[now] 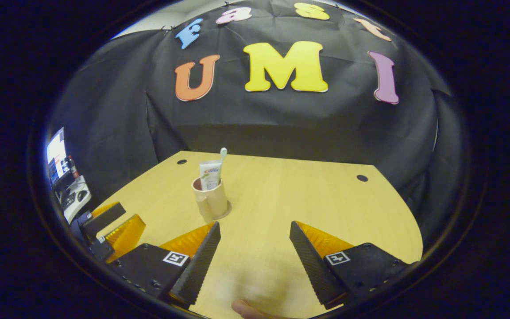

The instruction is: Put the toothbrush and toothpaste on the desktop into the cup, then pick up the cup and place it on the coaster on the desktop.

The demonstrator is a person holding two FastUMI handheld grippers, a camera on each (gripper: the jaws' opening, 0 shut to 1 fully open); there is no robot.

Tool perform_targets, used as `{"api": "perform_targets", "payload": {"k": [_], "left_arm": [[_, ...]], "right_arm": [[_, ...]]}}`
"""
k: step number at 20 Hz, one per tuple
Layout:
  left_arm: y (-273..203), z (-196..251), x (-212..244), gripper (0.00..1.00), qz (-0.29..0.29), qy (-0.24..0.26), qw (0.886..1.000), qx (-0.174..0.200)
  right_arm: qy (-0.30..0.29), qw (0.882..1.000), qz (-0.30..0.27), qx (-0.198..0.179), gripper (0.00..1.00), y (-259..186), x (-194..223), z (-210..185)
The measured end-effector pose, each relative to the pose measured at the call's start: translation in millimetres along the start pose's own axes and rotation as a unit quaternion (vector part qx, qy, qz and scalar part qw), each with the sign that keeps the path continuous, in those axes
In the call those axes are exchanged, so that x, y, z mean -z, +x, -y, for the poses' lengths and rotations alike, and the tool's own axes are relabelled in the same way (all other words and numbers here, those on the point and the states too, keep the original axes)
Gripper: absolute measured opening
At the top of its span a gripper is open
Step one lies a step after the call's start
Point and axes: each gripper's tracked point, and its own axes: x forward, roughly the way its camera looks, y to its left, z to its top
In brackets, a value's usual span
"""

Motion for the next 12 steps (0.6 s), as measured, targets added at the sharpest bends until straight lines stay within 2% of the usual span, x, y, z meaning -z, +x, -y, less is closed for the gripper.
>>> {"api": "perform_targets", "payload": {"k": [5, 9, 12], "left_arm": [[5, 15, -8, 0.99, -0.007, 0.02, 1.0, -0.008], [-2, 32, -16, 0.99, -0.003, 0.042, 0.999, -0.005], [-10, 41, -21, 0.98, 0.004, 0.052, 0.999, 0.0]], "right_arm": [[0.013, 0.997, 0.071, 0.038, 0.96, -52, 11, 55], [0.032, 0.987, 0.149, 0.055, 0.94, -83, 2, 81], [0.033, 0.978, 0.193, 0.072, 0.96, -95, 0, 99]]}}
